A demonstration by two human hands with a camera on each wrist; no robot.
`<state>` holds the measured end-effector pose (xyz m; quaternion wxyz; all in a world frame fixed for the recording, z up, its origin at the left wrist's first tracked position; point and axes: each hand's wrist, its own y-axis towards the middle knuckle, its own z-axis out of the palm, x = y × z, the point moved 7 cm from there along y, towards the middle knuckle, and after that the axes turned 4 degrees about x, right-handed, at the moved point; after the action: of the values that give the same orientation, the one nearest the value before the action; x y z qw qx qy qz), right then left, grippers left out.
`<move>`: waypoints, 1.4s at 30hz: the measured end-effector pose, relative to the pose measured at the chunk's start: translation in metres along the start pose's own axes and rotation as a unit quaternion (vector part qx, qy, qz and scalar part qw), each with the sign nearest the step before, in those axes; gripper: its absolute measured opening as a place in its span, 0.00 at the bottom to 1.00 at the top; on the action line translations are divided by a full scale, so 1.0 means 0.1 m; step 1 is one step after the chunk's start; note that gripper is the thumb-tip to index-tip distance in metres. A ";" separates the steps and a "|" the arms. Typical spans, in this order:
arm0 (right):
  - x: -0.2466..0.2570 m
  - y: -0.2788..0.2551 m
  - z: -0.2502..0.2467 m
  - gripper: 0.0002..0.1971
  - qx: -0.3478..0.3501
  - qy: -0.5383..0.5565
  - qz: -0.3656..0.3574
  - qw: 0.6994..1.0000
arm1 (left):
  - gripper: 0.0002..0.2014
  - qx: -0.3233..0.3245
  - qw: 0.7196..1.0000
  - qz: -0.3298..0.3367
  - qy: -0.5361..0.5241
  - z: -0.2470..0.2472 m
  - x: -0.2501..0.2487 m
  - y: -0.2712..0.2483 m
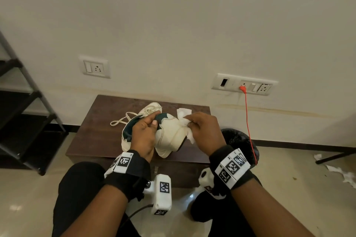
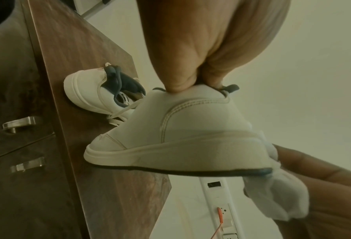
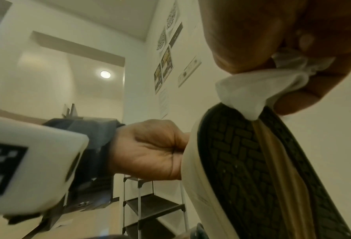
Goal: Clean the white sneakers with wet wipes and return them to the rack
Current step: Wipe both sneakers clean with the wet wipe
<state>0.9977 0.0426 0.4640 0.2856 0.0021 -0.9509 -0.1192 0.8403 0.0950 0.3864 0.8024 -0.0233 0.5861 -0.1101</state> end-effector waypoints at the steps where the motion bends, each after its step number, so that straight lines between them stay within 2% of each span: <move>1: 0.00 0.02 0.00 0.12 0.006 0.001 0.010 1.000 | 0.17 -0.007 1.000 -0.003 -0.003 -0.01 0.00 0.01; 3: 0.06 0.01 0.02 0.12 0.023 -0.001 -0.001 1.000 | 0.17 -0.025 1.000 -0.002 -0.006 -0.04 -0.01 0.02; 6: 0.21 -0.06 0.03 0.13 0.046 -0.006 -0.059 0.997 | 0.19 -0.040 0.999 0.000 -0.008 -0.07 -0.03 0.05; 9: 0.39 -0.20 0.03 0.13 0.052 -0.043 -0.137 0.988 | 0.19 -0.044 0.999 0.000 -0.015 -0.07 -0.05 0.06; 11: 0.39 -0.22 0.03 0.13 0.041 -0.055 -0.147 0.987 | 0.18 -0.036 0.999 0.002 -0.024 -0.05 -0.04 0.06; 13: 0.28 -0.14 0.00 0.13 0.013 -0.052 -0.112 0.992 | 0.18 -0.027 0.999 0.004 -0.033 -0.02 -0.02 0.06; 15: 0.12 -0.04 -0.02 0.12 -0.004 -0.032 -0.044 0.998 | 0.19 -0.021 0.999 0.009 -0.028 -0.01 -0.01 0.06; 18: -0.12 0.10 0.06 0.12 0.028 0.014 0.067 0.997 | 0.19 -0.023 1.000 0.004 -0.017 -0.02 0.01 0.07; 21: -0.18 0.14 0.15 0.12 0.050 0.038 0.091 0.994 | 0.19 -0.035 0.999 0.005 -0.022 -0.05 0.00 0.07; 23: -0.13 0.11 0.12 0.12 0.033 0.022 0.064 0.997 | 0.19 -0.047 0.999 0.012 -0.022 -0.09 -0.01 0.09; 25: 0.02 0.05 0.06 0.12 0.004 0.008 -0.010 1.000 | 0.19 -0.058 0.998 0.017 -0.016 -0.11 -0.02 0.11; 28: 0.25 -0.08 0.05 0.11 0.001 -0.024 -0.105 0.994 | 0.18 -0.062 0.998 0.011 -0.021 -0.08 -0.02 0.14; 33: 0.31 -0.17 0.08 0.18 -0.016 -0.090 -0.154 0.984 | 0.17 -0.062 0.998 0.014 -0.003 0.02 -0.05 0.16; 37: 0.26 -0.13 0.04 0.16 -0.019 -0.103 -0.142 0.984 | 0.09 -0.079 0.992 0.035 0.091 0.02 -0.08 0.14; 39: 0.19 -0.09 0.02 0.10 -0.023 -0.103 -0.117 0.988 | 0.07 -0.047 0.984 0.039 0.165 0.04 -0.08 0.06; 42: 0.05 0.04 -0.04 0.12 -0.022 -0.098 -0.066 0.993 | 0.17 0.044 0.959 0.039 0.277 0.09 0.05 -0.04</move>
<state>0.9956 0.0457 0.4709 0.1822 0.0467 -0.9693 -0.1585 0.8501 0.0890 0.3855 0.6126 0.0658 0.7804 -0.1064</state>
